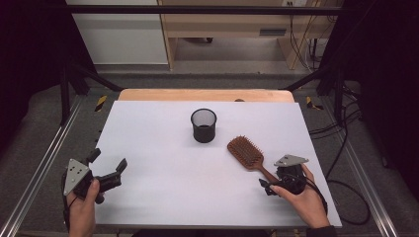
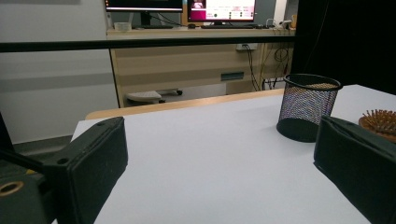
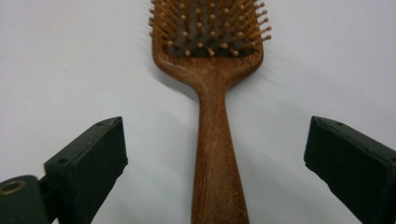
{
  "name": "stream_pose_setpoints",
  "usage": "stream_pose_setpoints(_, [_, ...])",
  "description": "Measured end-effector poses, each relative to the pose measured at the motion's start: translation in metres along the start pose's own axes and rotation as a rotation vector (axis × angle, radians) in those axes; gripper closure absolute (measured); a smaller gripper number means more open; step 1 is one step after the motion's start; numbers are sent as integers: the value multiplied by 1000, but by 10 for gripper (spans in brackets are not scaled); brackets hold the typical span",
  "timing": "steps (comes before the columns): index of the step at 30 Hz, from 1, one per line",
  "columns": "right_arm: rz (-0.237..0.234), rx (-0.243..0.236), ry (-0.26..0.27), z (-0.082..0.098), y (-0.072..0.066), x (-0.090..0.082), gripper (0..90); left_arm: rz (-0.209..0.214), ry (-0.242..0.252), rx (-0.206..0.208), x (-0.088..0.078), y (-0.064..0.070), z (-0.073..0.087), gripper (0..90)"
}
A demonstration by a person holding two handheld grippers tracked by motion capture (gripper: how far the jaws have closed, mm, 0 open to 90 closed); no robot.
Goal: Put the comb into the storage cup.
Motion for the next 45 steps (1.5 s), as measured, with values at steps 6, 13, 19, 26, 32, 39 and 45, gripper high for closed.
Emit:
stream_pose_setpoints(6, [-25, 41, -78, 0, 5, 7, 68, -3, -7, 1, 1, 1, 2, 32])
stream_pose_setpoints(13, [-68, 30, -158, -7, 5, 17, 81, -1, -9, 2, 0, 2, 2, 32])
stream_pose_setpoints(19, [-77, 36, -203, -11, 8, 25, 100, 3, -13, 3, 1, 2, 3, 32])
stream_pose_setpoints(26, [-93, 56, -237, -14, 11, 30, 280, 3, -11, 2, 1, 1, 2, 32])
stream_pose_setpoints(32, [-120, 78, -249, -13, 9, 30, 418, 5, -12, 3, 1, 2, 3, 32])
stream_pose_setpoints(39, [-109, 65, -250, -14, 8, 31, 538, 5, -15, 6, 2, 3, 3, 32])
stream_pose_setpoints(45, [-103, 52, -242, -15, 8, 30, 609, 8, -20, 9, 3, 3, 4, 32])
Point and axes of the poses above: each handheld gripper's, and its own axes: x roughly forward along the jaws, z roughly out of its underside, y roughly to its right, the point moved 9 cm from there along x, roughly forward along the jaws, and after that the axes turned 11 degrees about -x, right-handed, at the moved point
